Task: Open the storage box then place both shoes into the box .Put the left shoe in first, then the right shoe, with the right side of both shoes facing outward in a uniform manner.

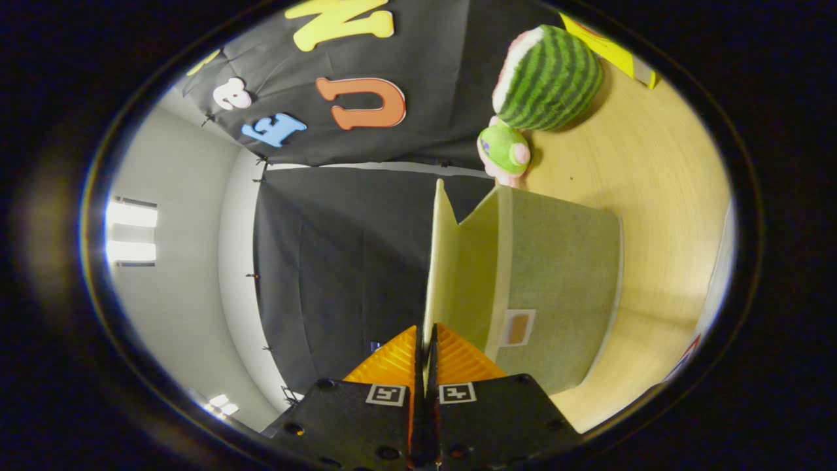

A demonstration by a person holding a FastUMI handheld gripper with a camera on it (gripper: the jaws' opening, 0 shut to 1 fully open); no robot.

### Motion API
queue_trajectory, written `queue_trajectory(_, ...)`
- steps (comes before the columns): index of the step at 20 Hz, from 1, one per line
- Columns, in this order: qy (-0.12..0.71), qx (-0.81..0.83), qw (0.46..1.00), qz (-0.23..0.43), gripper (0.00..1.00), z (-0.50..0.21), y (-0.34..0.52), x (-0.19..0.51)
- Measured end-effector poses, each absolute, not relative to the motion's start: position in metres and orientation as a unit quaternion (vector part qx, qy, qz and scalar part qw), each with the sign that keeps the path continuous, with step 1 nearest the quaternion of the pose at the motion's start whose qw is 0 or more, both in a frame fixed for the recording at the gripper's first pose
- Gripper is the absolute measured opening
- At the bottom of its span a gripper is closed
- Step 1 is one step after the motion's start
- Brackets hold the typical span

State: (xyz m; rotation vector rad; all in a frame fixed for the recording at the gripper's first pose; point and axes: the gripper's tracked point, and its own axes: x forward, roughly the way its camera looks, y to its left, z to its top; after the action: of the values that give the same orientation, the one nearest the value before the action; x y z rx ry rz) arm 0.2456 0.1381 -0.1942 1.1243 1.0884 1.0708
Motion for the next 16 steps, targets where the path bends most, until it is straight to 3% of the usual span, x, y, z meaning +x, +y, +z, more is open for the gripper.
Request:
queue_trajectory(8, 0.454, 0.455, 0.611, 0.462, 0.05, -0.13, 0.223, 0.237)
queue_trajectory(16, 0.455, 0.425, 0.65, 0.436, 0.05, -0.119, 0.337, 0.239)
